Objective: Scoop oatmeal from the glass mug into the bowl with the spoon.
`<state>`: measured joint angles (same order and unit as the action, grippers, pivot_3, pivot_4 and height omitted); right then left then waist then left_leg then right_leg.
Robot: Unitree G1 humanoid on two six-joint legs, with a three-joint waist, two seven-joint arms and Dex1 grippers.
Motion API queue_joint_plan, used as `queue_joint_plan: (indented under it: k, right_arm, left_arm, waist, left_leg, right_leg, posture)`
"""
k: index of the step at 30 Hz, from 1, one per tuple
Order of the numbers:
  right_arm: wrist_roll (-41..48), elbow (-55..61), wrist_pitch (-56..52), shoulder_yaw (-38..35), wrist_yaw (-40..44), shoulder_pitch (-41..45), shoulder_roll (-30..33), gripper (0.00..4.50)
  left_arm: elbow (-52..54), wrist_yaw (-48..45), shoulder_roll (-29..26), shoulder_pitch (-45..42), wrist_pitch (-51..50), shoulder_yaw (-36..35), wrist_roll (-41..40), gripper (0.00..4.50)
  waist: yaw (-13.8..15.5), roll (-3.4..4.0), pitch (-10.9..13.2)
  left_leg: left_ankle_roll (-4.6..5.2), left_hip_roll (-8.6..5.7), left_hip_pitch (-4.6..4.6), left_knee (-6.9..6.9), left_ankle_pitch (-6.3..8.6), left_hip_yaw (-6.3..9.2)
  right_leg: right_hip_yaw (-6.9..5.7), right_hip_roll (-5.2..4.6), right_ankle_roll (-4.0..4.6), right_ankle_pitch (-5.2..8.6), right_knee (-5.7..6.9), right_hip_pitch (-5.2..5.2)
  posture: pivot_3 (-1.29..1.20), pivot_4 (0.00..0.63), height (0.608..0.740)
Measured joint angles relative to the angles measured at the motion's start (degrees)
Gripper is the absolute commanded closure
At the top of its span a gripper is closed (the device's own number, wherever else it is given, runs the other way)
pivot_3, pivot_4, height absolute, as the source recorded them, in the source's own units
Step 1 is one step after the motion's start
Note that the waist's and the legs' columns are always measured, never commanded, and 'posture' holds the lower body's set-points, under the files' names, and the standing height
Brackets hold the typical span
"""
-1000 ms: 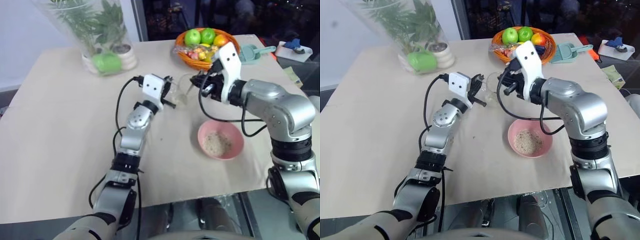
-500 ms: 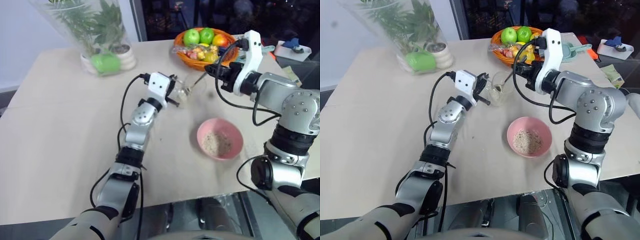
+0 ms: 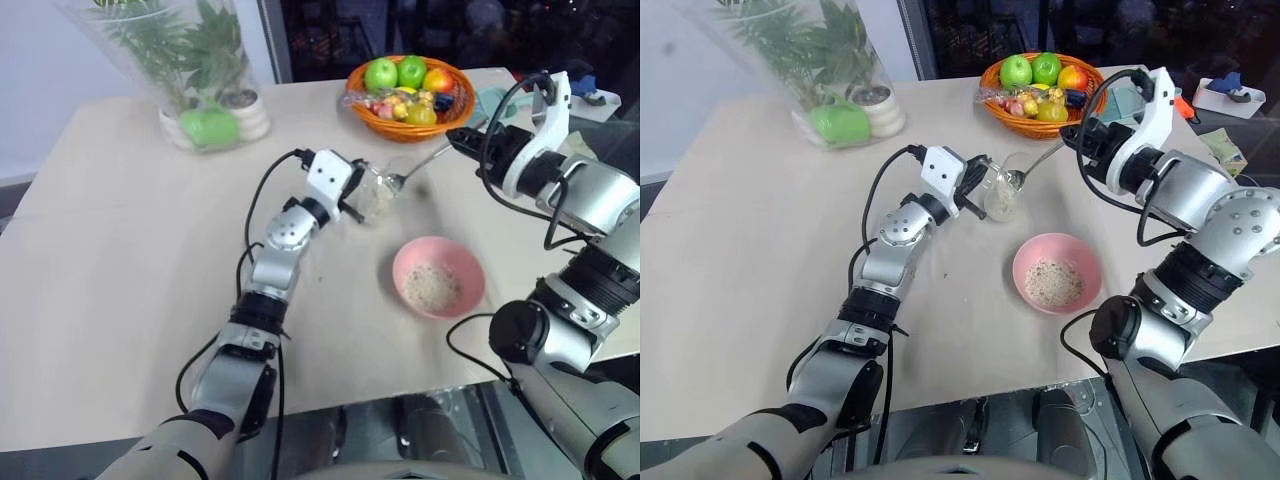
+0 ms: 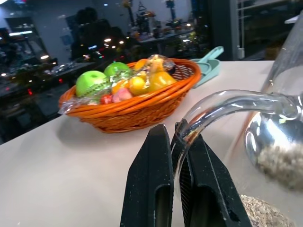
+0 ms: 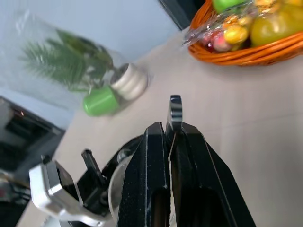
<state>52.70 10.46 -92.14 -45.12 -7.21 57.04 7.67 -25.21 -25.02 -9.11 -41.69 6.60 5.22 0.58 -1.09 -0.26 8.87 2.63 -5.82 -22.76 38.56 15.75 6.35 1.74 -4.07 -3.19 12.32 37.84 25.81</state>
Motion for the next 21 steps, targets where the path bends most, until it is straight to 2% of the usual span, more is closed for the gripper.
queue_joint_plan:
  k: [9,11,15,16,21]
  right_arm:
    - [21.4,-2.3,0.1,-3.9,-18.1,-3.3,2.2,4.5]
    - [29.5,-2.5,1.7,-2.8,-23.8,-6.2,4.1,4.5]
    - [47.8,-2.1,13.5,5.4,-35.2,-14.5,10.3,4.5]
    - [54.0,-0.9,19.3,8.8,-38.8,-17.4,13.2,4.5]
    - [58.7,5.8,30.4,13.8,-41.0,-23.8,15.2,4.5]
  left_arm:
    - [-0.2,-3.8,-1.7,-0.9,0.0,1.7,0.5,4.44]
    - [-0.3,-4.8,-1.9,-1.0,0.0,2.1,0.6,4.44]
    - [-0.5,-5.9,-2.8,-1.0,0.1,2.8,1.5,4.44]
    - [-0.8,-6.1,-3.0,-1.1,0.2,2.9,1.6,4.44]
    - [-0.9,-7.3,-3.1,-1.7,1.6,3.9,1.7,4.44]
  waist:
    - [0.1,0.01,0.0]
    - [0.1,0.01,0.0]
    - [0.1,0.01,0.0]
    - [0.0,0.01,0.0]
    - [-0.1,0.0,0.0]
  left_leg:
    - [0.01,0.0,0.0,0.02,0.0,-0.03]
    - [0.01,0.01,0.0,0.02,0.0,-0.04]
    - [0.02,0.0,0.01,0.02,-0.01,-0.09]
    - [0.02,0.01,0.02,0.02,-0.01,-0.11]
    - [0.04,0.05,0.04,0.03,0.0,-0.2]
  right_leg:
    - [0.03,0.0,0.0,0.0,0.02,0.0]
    - [0.05,0.0,0.0,0.0,0.01,-0.01]
    - [0.11,-0.01,0.0,0.0,0.01,-0.01]
    - [0.11,0.0,-0.01,0.0,0.02,-0.01]
    - [0.18,0.05,-0.01,0.0,0.03,-0.03]
  posture:
    - [0.0,0.15,0.74]
    - [0.0,0.15,0.74]
    - [0.0,0.15,0.74]
    - [0.0,0.15,0.74]
    - [0.0,0.15,0.74]
